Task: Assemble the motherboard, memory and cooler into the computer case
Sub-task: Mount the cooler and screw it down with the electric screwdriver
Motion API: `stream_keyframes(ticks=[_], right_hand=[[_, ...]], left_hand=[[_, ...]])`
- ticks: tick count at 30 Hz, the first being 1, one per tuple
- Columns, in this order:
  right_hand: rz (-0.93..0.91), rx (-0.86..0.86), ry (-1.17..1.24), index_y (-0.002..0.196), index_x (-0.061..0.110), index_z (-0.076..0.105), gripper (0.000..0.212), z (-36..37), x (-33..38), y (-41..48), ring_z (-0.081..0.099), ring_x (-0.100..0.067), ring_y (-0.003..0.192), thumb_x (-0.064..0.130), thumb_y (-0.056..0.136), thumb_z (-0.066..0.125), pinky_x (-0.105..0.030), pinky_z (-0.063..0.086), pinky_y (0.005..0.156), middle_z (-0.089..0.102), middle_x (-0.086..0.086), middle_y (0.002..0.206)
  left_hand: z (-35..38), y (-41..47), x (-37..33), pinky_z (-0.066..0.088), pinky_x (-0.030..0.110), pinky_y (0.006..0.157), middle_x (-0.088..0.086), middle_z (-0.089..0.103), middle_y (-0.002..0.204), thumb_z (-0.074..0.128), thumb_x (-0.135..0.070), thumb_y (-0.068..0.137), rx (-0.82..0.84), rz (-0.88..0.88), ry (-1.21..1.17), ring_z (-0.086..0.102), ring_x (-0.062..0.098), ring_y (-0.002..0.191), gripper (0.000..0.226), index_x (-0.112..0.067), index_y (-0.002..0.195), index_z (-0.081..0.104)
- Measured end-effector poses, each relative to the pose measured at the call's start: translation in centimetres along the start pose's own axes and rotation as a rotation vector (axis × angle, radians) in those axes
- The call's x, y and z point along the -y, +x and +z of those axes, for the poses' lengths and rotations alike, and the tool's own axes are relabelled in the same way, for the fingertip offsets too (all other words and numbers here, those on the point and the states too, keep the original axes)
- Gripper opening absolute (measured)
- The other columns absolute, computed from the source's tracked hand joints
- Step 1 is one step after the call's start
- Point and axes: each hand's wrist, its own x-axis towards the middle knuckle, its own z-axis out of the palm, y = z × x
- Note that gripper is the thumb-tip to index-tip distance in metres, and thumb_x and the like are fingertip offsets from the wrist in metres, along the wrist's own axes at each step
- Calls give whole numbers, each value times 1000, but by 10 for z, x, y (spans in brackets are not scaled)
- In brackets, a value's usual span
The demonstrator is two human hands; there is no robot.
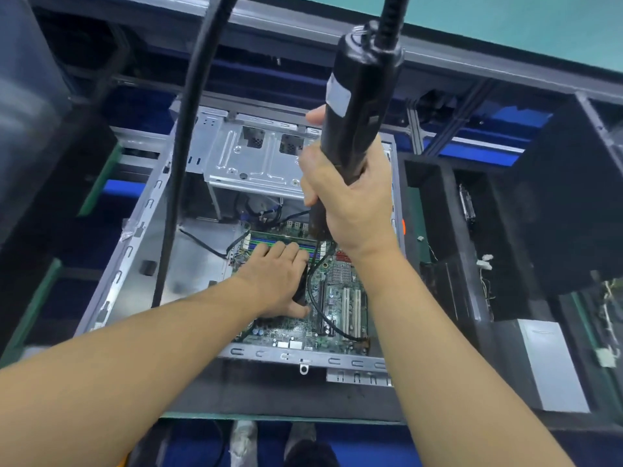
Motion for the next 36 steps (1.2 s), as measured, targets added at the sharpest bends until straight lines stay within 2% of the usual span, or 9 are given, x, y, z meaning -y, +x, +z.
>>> stream_keyframes(ticks=[3,6,8,11,16,22,25,30,36], right_hand=[[8,-15,-6,107,3,53,16,0,-1,1,44,-23,49,-1,92,59,-33,42,51,44,-15,63],[-16,6,-2,104,11,55,16,2,1,0,42,-33,49,3,92,60,-32,41,50,42,-23,61],[-15,9,13,102,15,56,15,4,1,-2,41,-34,50,9,90,61,-30,40,50,42,-21,61],[11,-13,27,95,12,53,11,4,2,-2,41,-30,48,15,89,63,-29,40,51,43,-17,60],[8,-38,-5,92,6,49,14,-6,0,-3,47,-20,49,6,91,63,-30,43,55,49,-7,62],[8,-116,37,85,13,48,16,-13,4,-5,45,-22,50,22,87,61,-27,43,54,48,-8,63],[17,-102,38,97,16,54,12,-10,7,-8,46,-21,51,20,88,62,-27,45,56,48,-11,66],[-2,-48,-53,118,22,59,29,-4,17,-6,51,-23,56,19,89,63,-28,48,61,52,-9,68],[-85,-208,68,111,19,55,21,-32,53,10,50,-23,54,9,91,59,-38,43,63,53,-1,67]], left_hand=[[1,-1,0,31,45,101,7,35,132,48,-80,73,5,9,-8,35,29,122,100,-12,142,21],[0,-1,0,31,45,101,7,36,132,48,-80,74,-21,8,-8,36,29,121,100,-12,142,22],[-1,-2,0,31,44,100,7,37,132,49,-80,73,-28,5,-8,36,28,121,100,-11,142,22],[-1,-2,-1,31,44,101,7,37,133,50,-79,73,-25,3,-15,37,28,122,101,-12,143,22],[-1,-1,0,31,43,99,5,38,130,51,-80,71,-30,5,-25,38,26,120,101,-13,142,24],[-4,-2,1,31,43,100,6,38,132,50,-80,72,-20,12,-31,37,27,120,101,-12,143,25],[-5,-2,3,31,43,101,7,38,135,49,-80,73,-17,17,-32,36,27,121,103,-11,145,24],[-9,-4,4,32,43,106,7,38,139,52,-80,73,-7,14,-74,37,28,125,102,-10,143,26],[-12,-8,6,31,41,109,7,37,143,53,-78,74,4,32,-104,37,27,129,104,-10,147,23]])
